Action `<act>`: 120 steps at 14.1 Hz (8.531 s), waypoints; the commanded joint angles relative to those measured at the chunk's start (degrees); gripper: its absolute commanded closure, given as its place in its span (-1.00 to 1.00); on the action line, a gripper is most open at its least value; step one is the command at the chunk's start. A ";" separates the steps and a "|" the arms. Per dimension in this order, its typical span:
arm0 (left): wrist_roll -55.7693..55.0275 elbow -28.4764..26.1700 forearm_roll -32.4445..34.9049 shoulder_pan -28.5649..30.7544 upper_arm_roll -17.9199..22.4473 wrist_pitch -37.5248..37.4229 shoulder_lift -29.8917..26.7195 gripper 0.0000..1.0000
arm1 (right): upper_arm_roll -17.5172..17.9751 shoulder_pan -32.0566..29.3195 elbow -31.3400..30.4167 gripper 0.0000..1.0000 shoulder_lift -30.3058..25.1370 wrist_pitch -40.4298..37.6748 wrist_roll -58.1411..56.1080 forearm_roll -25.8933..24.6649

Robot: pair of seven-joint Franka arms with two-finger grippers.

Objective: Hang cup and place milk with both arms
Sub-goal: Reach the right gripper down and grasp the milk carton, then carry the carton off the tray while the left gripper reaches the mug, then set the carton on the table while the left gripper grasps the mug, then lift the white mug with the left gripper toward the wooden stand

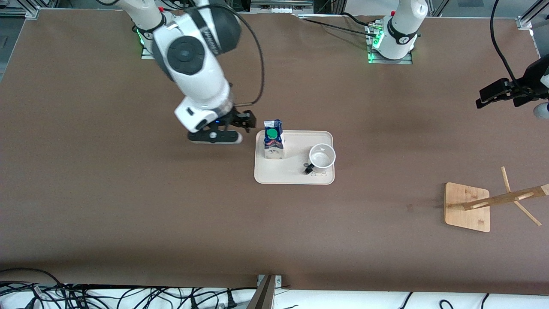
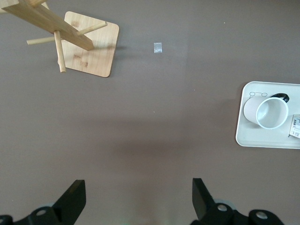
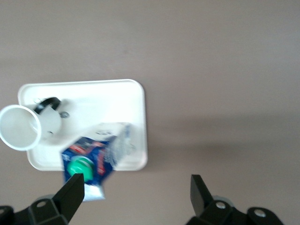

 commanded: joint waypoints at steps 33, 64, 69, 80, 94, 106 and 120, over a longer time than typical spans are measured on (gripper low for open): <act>-10.75 -0.51 0.22 -6.85 -24.13 1.16 16.75 -1.00 | -15.45 -10.33 -12.51 0.28 -3.77 -10.24 -41.78 4.75; 2.26 0.11 3.74 -11.09 -27.21 30.80 39.18 -1.00 | -19.94 -12.26 -10.51 -1.00 -20.91 -15.39 -45.57 -5.26; 1.73 -0.60 3.74 -11.00 -27.21 30.80 40.14 -1.00 | -19.50 -12.18 -8.22 -1.00 -20.91 -16.10 -45.57 -7.99; -5.12 0.19 4.97 -11.09 -27.56 28.00 39.62 1.00 | -19.33 -12.35 -12.88 -1.00 -24.51 -17.16 -45.93 -8.17; -10.31 2.21 3.75 -7.76 -20.37 19.11 15.81 1.00 | 3.17 -36.61 -12.44 -1.00 -23.98 -13.39 -46.19 -8.78; -3.81 9.15 -11.01 2.60 -9.72 18.85 16.15 1.00 | 3.17 -36.52 -12.26 -1.00 -23.90 -13.03 -45.93 -8.69; 6.19 14.87 -19.29 14.57 -9.72 17.70 23.53 1.00 | 3.44 -36.52 -12.18 -1.00 -24.16 -13.12 -45.84 -8.43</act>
